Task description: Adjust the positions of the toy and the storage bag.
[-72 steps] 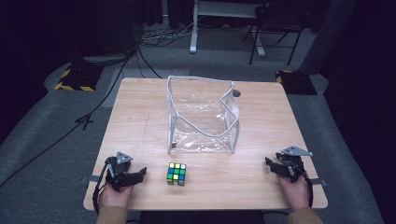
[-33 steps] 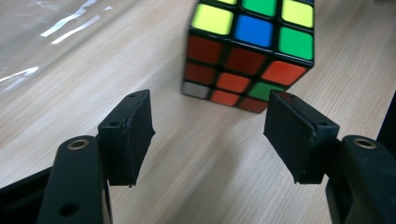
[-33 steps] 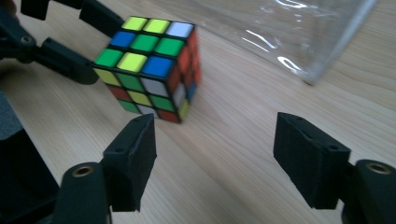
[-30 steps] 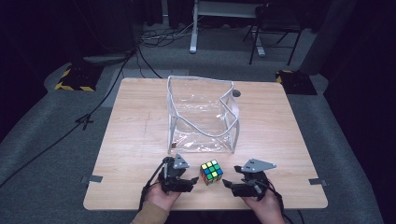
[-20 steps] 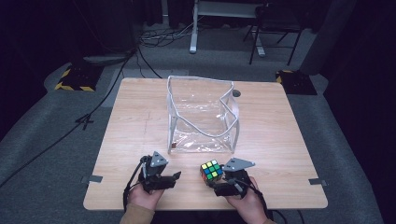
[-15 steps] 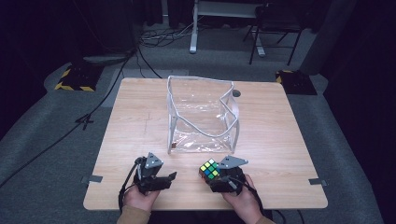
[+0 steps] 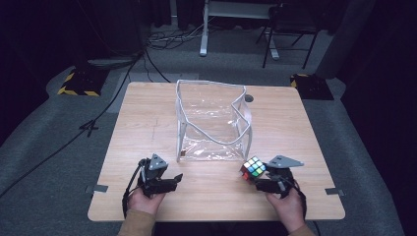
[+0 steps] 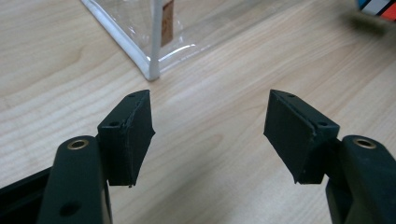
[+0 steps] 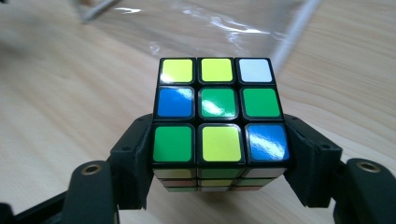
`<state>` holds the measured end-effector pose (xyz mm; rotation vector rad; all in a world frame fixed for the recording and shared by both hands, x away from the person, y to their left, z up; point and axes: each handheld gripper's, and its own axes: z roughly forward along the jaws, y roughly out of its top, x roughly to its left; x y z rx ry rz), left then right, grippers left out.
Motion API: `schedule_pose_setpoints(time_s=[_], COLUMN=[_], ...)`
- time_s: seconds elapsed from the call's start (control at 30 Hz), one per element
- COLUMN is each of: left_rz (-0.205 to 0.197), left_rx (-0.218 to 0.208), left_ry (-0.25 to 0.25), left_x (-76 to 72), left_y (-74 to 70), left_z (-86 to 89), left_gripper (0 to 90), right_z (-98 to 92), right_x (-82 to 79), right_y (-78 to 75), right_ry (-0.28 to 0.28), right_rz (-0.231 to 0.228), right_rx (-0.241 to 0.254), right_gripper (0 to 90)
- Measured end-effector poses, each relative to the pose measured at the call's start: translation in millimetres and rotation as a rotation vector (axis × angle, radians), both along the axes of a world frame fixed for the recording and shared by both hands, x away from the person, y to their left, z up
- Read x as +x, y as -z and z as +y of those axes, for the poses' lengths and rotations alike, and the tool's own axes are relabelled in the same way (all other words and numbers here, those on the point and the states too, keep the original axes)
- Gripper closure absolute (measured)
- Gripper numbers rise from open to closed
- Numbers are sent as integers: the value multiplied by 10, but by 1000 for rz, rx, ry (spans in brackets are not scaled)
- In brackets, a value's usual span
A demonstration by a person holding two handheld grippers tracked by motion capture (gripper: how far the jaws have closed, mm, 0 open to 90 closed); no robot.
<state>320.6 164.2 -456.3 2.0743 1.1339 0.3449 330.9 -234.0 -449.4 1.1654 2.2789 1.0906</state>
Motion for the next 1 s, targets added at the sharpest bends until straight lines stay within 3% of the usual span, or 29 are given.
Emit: schedule_pose_setpoints(time_s=[0.2, 0.3, 0.33, 0.37, 0.4, 0.47, 0.53, 0.6, 0.7, 0.8, 0.83, 0.87, 0.93, 1.0], left_rz=[11, 7, 11, 9, 8, 9, 10, 9, 3, 18, 20, 24, 45, 29], left_rx=[17, 37, 45, 44, 41, 27, 27, 34, 46, 66, 48, 34, 47, 60], left_ry=[0, 1, 3, 1, -2, -3, -2, -6, -4, -17, -27, -24, 29, 36], left_x=[112, 137, 136, 134, 135, 141, 158, 179, 228, 320, 351, 381, 428, 465], left_y=[18, 50, 56, 57, 53, 48, 41, 25, 1, 8, 16, 20, 12, 1], left_z=[-34, -69, -80, -85, -86, -86, -93, -103, -128, -145, -149, -145, -147, -179], left_gripper=[332, 338, 340, 340, 341, 341, 354, 364, 429, 454, 464, 494, 691, 765], right_z=[-443, -542, -551, -551, -559, -535, -463, -438, -282, -83, -29, 30, 125, 172], right_x=[69, 114, 128, 128, 132, 115, 121, 140, 291, 444, 500, 550, 641, 706], right_y=[24, 119, 138, 138, 121, 38, -120, -147, -227, -267, -264, -259, -243, -236], right_ry=[131, 173, 182, 182, 181, 179, 139, 123, 43, 3, -14, -24, -33, -55], right_rz=[12, 35, 39, 39, 27, -6, -29, -29, 24, 42, 39, 43, 55, 57], right_rx=[-25, -64, -80, -80, -95, -79, -41, -38, -19, -58, -78, -86, -93, -91], right_gripper=[339, 333, 251, 251, 223, 184, 244, 276, 431, 534, 556, 575, 615, 659])
